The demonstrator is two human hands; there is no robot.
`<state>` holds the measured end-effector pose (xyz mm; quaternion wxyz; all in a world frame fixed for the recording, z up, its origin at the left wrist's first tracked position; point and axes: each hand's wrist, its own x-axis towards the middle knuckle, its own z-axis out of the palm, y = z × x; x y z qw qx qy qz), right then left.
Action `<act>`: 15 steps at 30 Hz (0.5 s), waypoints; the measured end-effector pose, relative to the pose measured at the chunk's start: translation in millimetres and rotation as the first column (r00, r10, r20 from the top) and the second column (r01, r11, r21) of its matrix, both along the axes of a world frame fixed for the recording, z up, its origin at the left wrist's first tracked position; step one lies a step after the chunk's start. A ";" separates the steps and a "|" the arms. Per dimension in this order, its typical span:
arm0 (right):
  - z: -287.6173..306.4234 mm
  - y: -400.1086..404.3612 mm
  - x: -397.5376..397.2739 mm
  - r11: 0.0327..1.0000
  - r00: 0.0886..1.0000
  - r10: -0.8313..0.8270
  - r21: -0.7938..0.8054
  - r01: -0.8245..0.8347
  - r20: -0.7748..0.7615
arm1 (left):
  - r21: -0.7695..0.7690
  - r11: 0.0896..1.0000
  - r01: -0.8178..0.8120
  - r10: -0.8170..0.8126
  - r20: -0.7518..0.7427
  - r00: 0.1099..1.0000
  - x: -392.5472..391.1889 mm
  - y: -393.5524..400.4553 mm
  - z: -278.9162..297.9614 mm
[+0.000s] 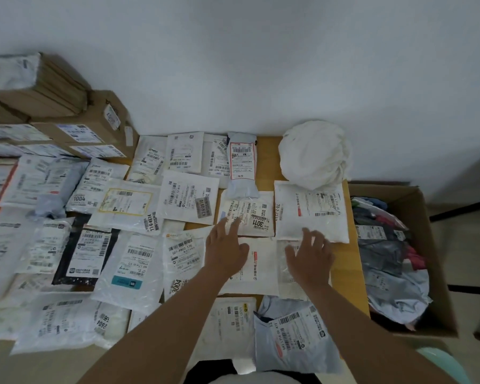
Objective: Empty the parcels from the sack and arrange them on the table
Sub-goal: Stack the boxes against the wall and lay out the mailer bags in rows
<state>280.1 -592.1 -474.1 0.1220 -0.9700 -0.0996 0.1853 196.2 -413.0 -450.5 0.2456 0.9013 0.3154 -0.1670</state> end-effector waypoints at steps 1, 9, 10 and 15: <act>1.8 -1.4 -9.4 1.000 0.999 -0.002 0.006 0.002 -0.033 | -0.009 1.000 -0.021 0.021 0.009 1.000 -5.2 -2.8 4.8; 31.3 30.0 -39.9 0.985 0.982 0.153 0.096 -0.142 -0.108 | 0.001 0.976 -0.220 0.219 0.087 0.972 -59.1 5.0 49.2; 38.5 35.8 -38.4 0.984 0.982 0.159 0.103 -0.149 -0.101 | 0.006 0.974 -0.228 0.227 0.090 0.970 -64.0 9.2 55.4; 78.1 60.0 -44.7 0.975 0.984 0.175 0.142 -0.168 -0.036 | 0.035 0.961 -0.275 0.268 0.131 0.954 -89.8 34.9 90.3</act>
